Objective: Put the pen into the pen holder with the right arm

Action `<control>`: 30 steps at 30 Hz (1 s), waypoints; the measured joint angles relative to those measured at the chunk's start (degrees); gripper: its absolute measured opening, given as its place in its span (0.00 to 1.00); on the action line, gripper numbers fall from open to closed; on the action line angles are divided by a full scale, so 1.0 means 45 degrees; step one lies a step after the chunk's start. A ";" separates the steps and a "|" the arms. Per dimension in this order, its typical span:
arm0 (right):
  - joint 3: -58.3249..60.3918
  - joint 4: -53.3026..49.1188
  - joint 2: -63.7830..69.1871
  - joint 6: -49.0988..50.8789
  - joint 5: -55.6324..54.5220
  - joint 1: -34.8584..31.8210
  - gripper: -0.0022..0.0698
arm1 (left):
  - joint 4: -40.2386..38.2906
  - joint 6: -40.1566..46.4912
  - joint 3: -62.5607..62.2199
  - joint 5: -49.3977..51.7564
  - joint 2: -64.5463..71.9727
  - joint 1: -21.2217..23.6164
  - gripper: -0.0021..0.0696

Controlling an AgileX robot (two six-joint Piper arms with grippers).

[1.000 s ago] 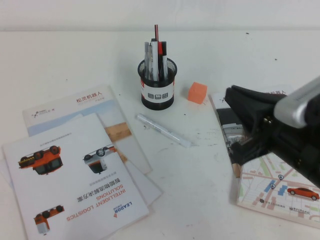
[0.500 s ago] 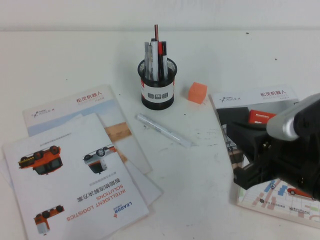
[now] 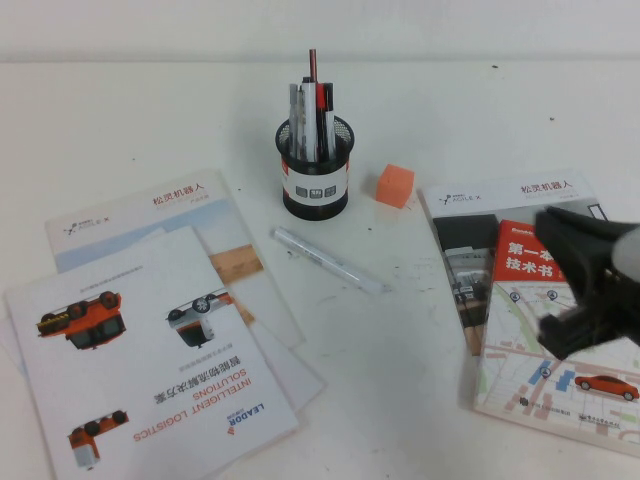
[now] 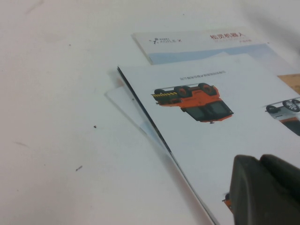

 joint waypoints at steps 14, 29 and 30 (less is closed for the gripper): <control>0.5232 0.0201 -0.5306 -0.0010 -0.1226 -0.2997 0.00 | 0.0000 0.0000 0.0000 0.0000 0.0000 0.0000 0.03; 0.6290 0.0640 -0.9557 -0.0010 0.1793 -0.6003 0.00 | 0.0000 0.0000 0.0000 0.0000 0.0000 0.0000 0.03; 0.6290 0.0783 -0.9737 -0.0010 0.2210 -0.6003 0.00 | 0.0000 0.0000 0.0000 0.0000 0.0000 0.0000 0.03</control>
